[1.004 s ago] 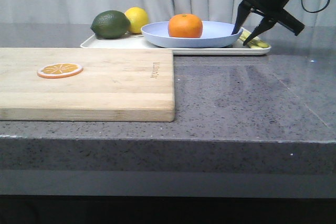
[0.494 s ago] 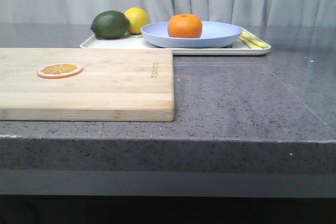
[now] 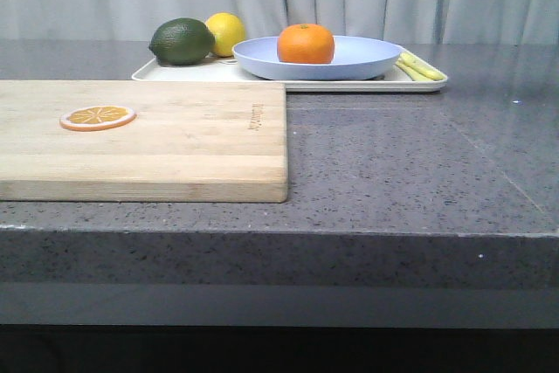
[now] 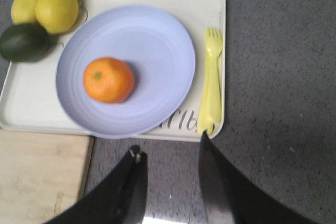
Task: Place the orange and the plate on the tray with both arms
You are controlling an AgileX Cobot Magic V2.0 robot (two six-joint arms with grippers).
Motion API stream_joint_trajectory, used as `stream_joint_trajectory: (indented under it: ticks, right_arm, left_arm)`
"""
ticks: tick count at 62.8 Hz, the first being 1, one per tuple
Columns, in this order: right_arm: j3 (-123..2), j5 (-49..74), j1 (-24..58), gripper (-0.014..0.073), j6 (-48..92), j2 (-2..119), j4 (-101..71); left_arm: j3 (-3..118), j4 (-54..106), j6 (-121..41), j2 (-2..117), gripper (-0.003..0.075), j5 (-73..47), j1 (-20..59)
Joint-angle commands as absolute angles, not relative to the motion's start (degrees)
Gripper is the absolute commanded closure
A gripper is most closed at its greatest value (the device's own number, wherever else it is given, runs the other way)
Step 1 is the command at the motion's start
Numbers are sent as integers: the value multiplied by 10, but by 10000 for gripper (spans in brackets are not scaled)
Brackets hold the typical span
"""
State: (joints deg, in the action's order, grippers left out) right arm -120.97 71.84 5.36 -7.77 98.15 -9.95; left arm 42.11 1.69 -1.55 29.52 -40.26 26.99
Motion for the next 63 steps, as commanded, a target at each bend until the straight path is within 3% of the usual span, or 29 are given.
stream_joint_trajectory:
  ticks: [1,14,34,63]
  right_arm:
    - [-1144,656,65,314,-39,895,-99]
    - [-917,530,68,314,31,724,-99]
    - [-618,453,68,314,95,482,-99]
    - [-379,429,68,314,95,234,-98]
  left_arm:
    - [436,23,-12,296,101,-362,269]
    - [436,23,-12,296,101,-362,269]
    - [436,23,-12,296,101,-362,269]
    - [436,23,-12,296,101,-362,269]
